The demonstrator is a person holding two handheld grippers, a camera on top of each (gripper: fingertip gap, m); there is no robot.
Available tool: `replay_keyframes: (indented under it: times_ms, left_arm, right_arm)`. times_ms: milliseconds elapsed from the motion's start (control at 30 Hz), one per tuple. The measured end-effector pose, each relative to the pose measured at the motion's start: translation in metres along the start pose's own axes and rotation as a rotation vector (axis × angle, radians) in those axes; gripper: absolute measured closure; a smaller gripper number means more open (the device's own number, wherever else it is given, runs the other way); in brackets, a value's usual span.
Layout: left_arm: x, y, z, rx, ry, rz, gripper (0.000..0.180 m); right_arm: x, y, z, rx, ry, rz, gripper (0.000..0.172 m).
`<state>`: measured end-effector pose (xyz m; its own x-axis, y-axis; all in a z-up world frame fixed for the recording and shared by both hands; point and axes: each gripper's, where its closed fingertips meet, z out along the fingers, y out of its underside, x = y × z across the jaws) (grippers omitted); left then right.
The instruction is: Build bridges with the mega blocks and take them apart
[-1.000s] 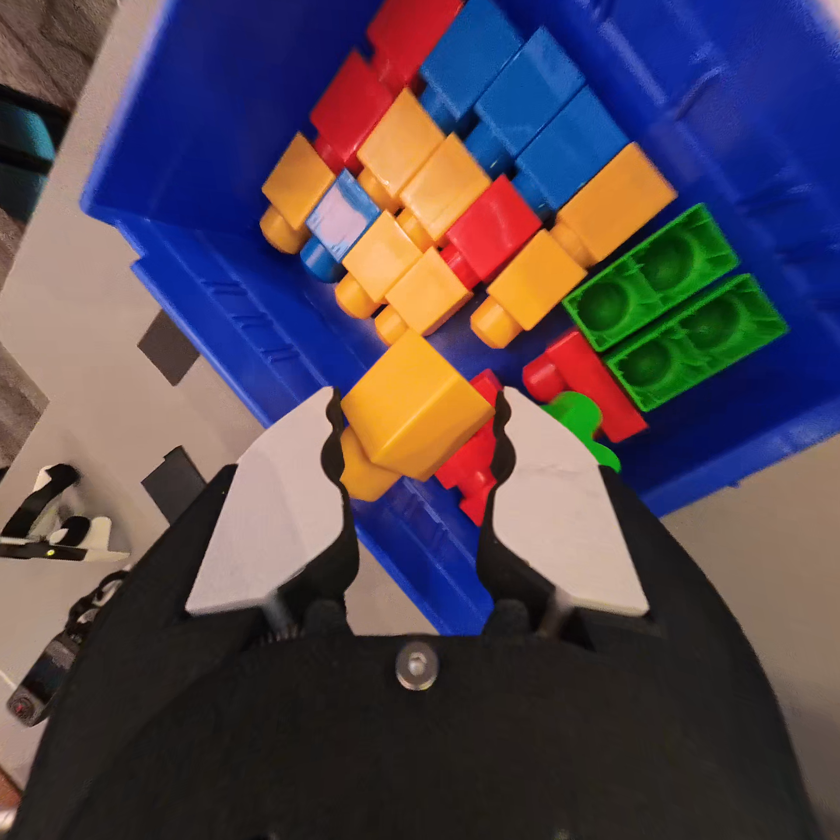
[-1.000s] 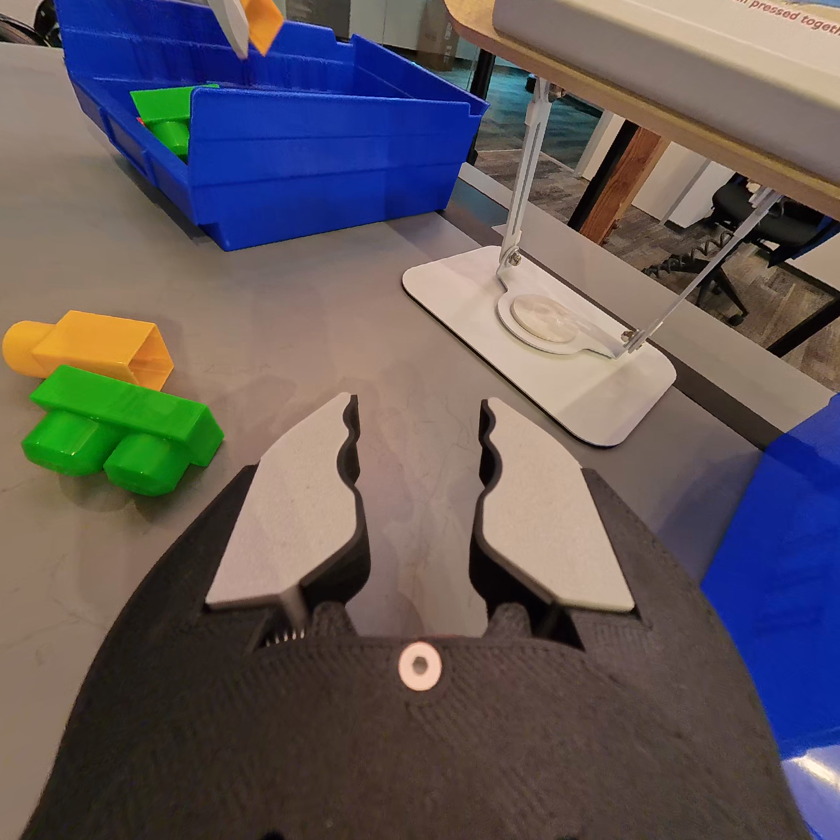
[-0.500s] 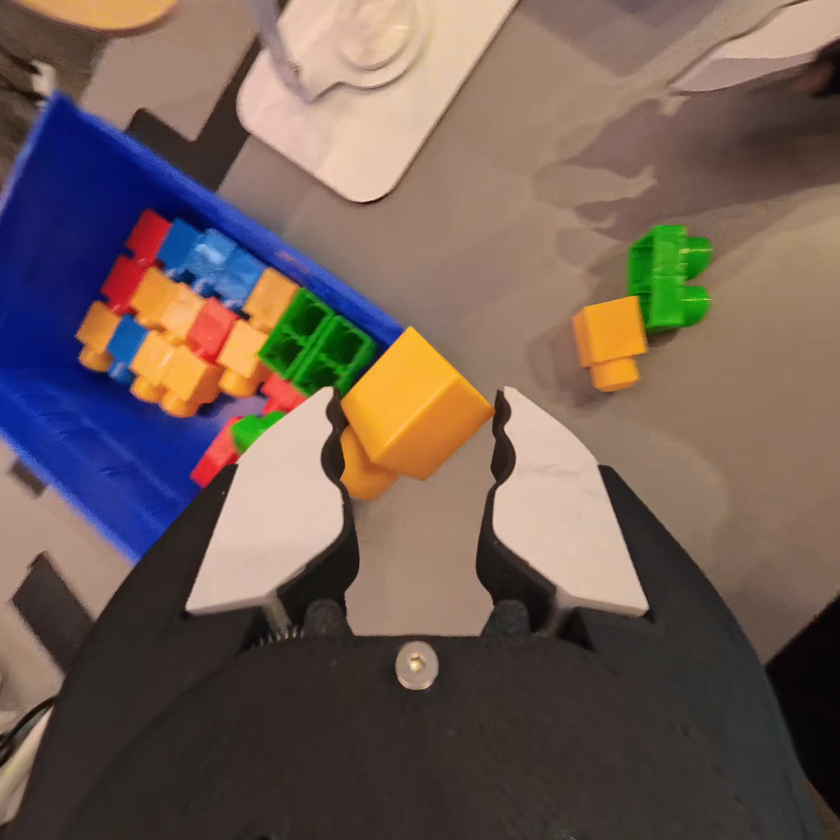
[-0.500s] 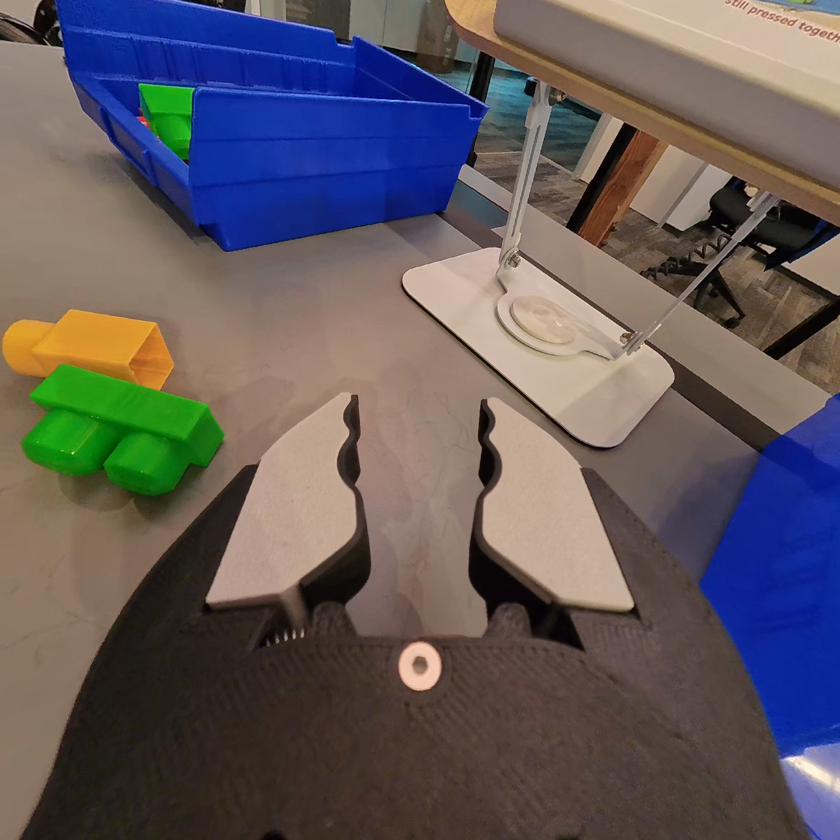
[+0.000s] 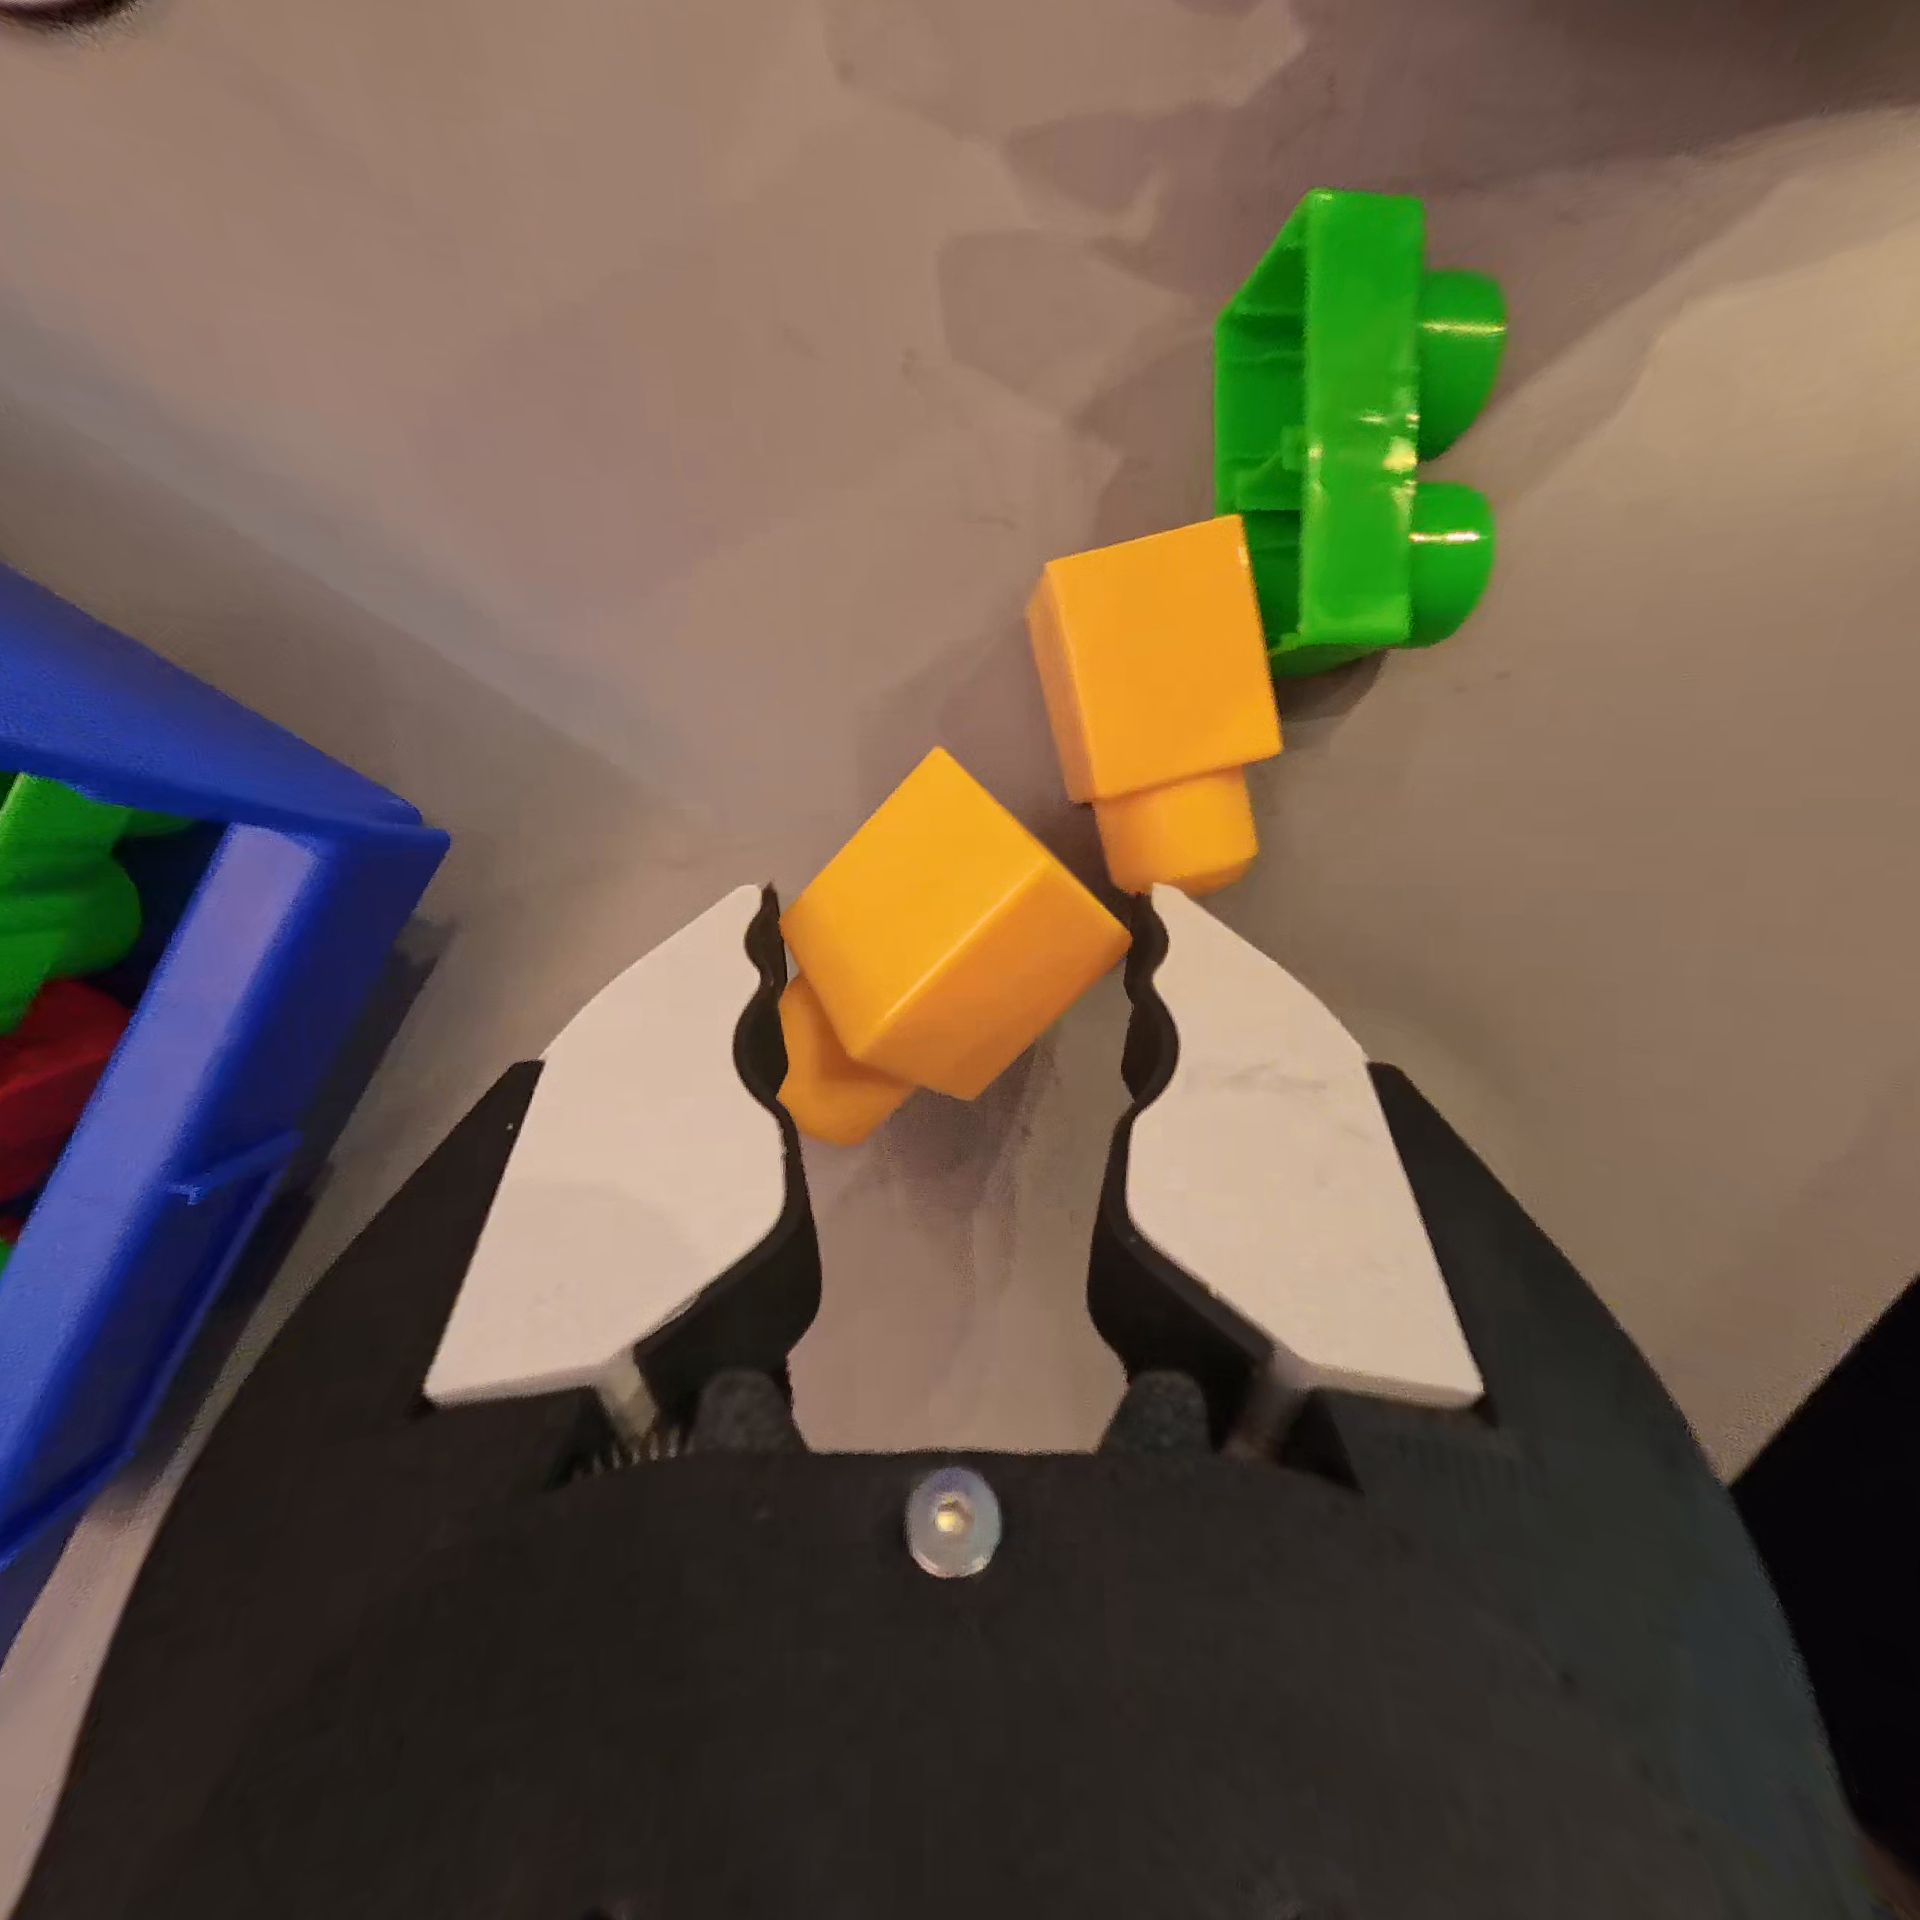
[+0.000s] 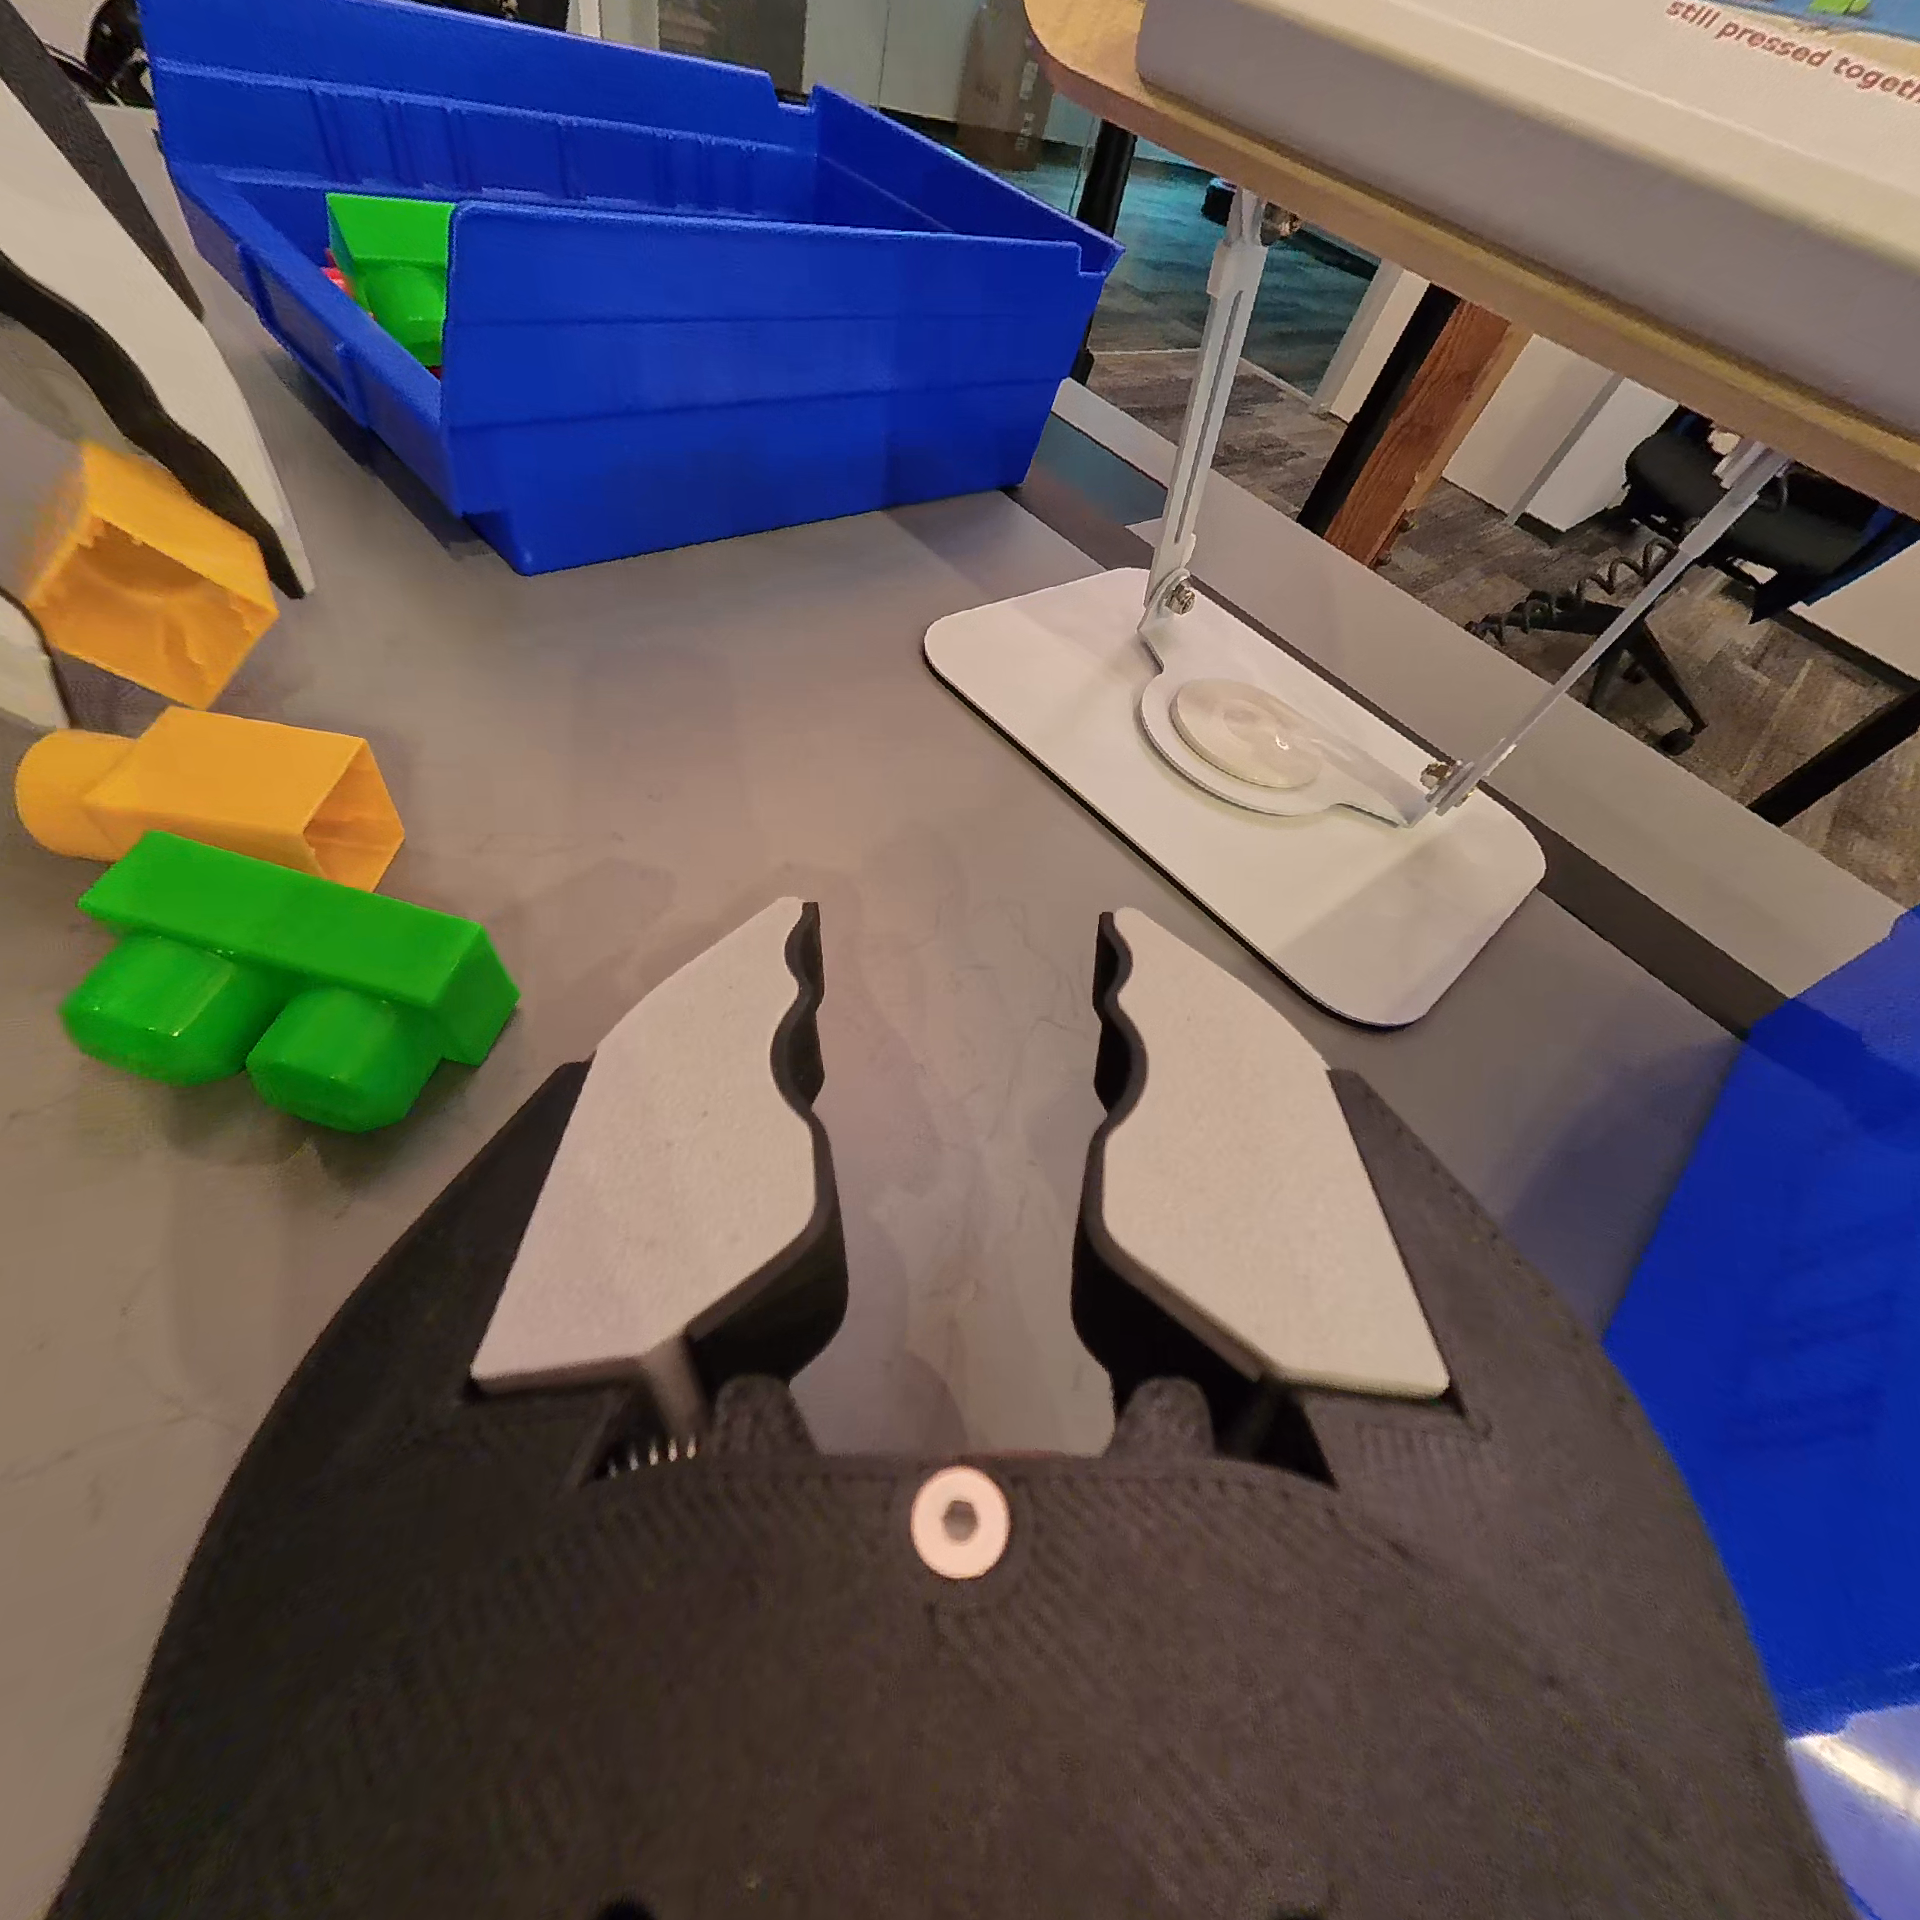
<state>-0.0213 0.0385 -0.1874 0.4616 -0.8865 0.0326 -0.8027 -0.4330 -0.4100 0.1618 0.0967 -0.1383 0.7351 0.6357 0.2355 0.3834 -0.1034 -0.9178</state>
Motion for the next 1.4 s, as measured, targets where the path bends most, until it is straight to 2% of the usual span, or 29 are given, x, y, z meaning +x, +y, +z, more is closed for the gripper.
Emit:
replay_keyframes:
  times_ms: [367, 467, 667, 867, 1033, 1267, 1400]
  left_arm:
    - [0.005, 0.000, 0.017, 0.021, 0.096, -0.091, 0.117]
    - [0.009, 0.000, 0.016, 0.033, 0.130, -0.102, 0.108]
    - [0.009, 0.005, 0.007, 0.040, 0.123, -0.035, 0.104]
    - [0.005, 0.012, 0.006, 0.024, 0.113, -0.036, 0.118]
    - [0.019, 0.017, 0.003, 0.038, 0.153, -0.041, 0.129]
    - [0.059, 0.021, 0.000, 0.053, 0.269, -0.035, 0.128]
    - [0.065, 0.024, 0.001, 0.051, 0.265, -0.014, 0.125]
  right_arm:
    - [0.000, 0.000, 0.000, -0.003, -0.002, -0.001, 0.121]
    - [0.000, 0.000, 0.000, -0.003, -0.002, -0.001, 0.121]
    - [0.000, 0.000, 0.000, -0.004, -0.003, -0.001, 0.121]
    - [0.000, 0.000, 0.001, -0.005, -0.003, -0.002, 0.121]
    - [0.000, 0.000, 0.001, -0.004, -0.003, 0.001, 0.121]
    - [-0.001, 0.000, 0.001, -0.005, -0.006, -0.002, 0.121]
    - [-0.001, 0.000, 0.001, -0.005, -0.006, -0.001, 0.121]
